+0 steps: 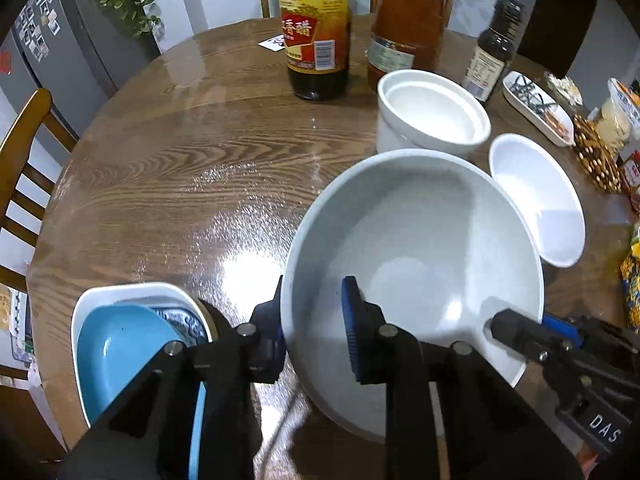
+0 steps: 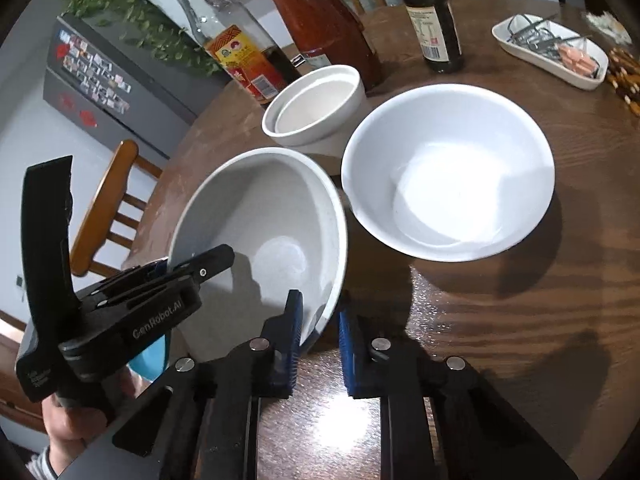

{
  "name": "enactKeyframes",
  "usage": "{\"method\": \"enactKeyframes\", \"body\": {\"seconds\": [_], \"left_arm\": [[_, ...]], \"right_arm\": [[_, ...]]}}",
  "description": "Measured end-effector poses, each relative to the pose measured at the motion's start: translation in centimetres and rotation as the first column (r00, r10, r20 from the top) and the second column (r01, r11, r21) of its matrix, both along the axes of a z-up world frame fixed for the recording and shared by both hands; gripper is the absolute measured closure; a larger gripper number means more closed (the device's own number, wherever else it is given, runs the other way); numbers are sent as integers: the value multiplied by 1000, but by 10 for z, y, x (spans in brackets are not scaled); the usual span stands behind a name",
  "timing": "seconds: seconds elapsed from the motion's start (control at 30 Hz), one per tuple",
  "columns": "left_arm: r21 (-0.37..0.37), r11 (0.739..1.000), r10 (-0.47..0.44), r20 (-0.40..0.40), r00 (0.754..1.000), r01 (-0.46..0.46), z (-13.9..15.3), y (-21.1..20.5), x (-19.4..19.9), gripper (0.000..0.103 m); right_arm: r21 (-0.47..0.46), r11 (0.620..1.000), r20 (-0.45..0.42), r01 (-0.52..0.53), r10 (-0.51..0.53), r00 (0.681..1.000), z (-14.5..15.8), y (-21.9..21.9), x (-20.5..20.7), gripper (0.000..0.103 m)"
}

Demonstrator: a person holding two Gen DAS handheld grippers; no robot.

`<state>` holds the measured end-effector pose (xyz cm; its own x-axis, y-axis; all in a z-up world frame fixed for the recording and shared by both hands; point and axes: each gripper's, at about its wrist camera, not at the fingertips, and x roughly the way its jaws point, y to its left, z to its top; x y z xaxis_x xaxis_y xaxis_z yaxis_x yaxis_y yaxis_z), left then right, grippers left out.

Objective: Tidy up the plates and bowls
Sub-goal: 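Close the left tool on the large white bowl's rim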

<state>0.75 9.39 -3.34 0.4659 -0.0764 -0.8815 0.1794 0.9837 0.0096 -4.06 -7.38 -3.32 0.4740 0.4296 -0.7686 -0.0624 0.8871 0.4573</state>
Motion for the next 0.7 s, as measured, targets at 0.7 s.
{"method": "enactKeyframes", "body": {"seconds": [0.7], "left_arm": [[-99, 995, 10, -111, 994, -21, -11, -7, -81, 77]], "right_arm": [[-32, 994, -25, -109, 108, 994, 15, -11, -69, 84]]}}
